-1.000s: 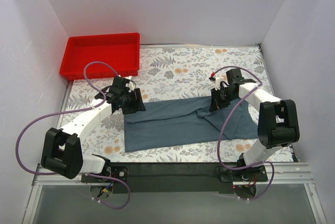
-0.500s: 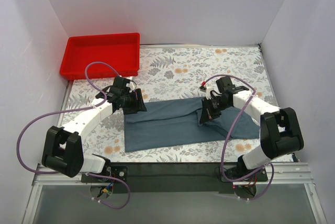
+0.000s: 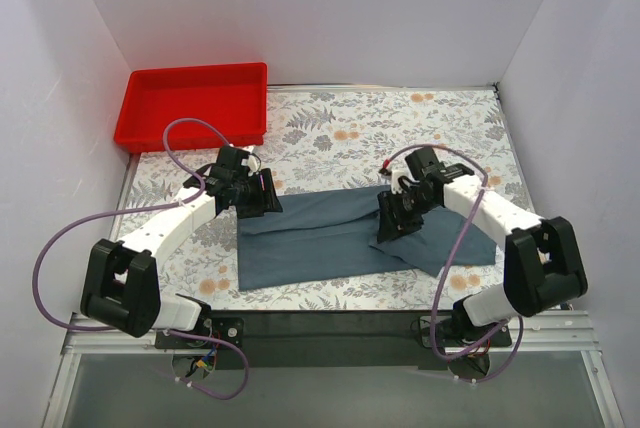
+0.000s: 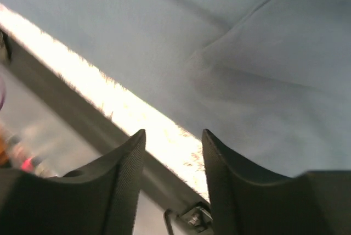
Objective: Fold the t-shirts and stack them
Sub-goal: Fold the tshirt
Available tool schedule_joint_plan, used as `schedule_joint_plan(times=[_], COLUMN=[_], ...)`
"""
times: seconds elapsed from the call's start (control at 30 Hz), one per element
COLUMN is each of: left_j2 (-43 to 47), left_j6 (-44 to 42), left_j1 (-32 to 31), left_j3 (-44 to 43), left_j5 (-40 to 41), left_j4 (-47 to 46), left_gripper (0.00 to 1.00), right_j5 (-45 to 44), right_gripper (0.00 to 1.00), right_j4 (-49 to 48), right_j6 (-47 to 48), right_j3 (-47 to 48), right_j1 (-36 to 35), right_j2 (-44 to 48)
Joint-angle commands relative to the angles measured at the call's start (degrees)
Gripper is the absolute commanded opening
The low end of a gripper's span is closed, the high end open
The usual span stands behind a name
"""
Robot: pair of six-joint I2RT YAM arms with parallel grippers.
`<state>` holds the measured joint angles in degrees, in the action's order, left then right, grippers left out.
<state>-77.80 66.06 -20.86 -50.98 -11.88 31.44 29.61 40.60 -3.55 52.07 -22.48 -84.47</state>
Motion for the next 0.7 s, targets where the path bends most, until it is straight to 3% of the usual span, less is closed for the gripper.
schedule_joint_plan(times=[0.0, 0.1, 0.3, 0.37, 0.47, 0.67], left_j2=[-0.7, -1.4, -2.4, -3.1, -4.6, -8.5], left_j6=[0.2, 0.0, -0.5, -0.1, 0.6, 0.6], left_j1=[-0.3, -0.7, -0.7, -0.6, -0.3, 1.1], left_j3=[-0.5, -1.4, -0.3, -0.3, -0.5, -2.3], left_j5=[-0.6, -0.7, 3.2, 5.1, 9.9, 13.5], left_j4=[-1.1, -1.6, -3.3, -3.9, -4.5, -6.7], left_gripper=[0.53, 0.55, 0.57, 0.56, 0.46, 0.45], right_j5=[-13.5, -20.1, -23.8, -23.5, -23.5, -17.1], right_gripper=[0.47, 0.49, 0.46, 0.45, 0.44, 0.43], right_j4=[2.4, 2.2, -4.4, -7.8, -14.1, -23.8], right_j6=[-3.3, -6.5, -9.2, -9.5, -9.8, -10.1], right_j3=[5.4, 4.2, 3.4, 3.7, 4.5, 7.6], right_j1=[2.0, 8.6, 24.6, 29.3, 33.6, 39.6], right_j2=[6.1, 8.5, 10.0, 8.9, 6.0, -4.3])
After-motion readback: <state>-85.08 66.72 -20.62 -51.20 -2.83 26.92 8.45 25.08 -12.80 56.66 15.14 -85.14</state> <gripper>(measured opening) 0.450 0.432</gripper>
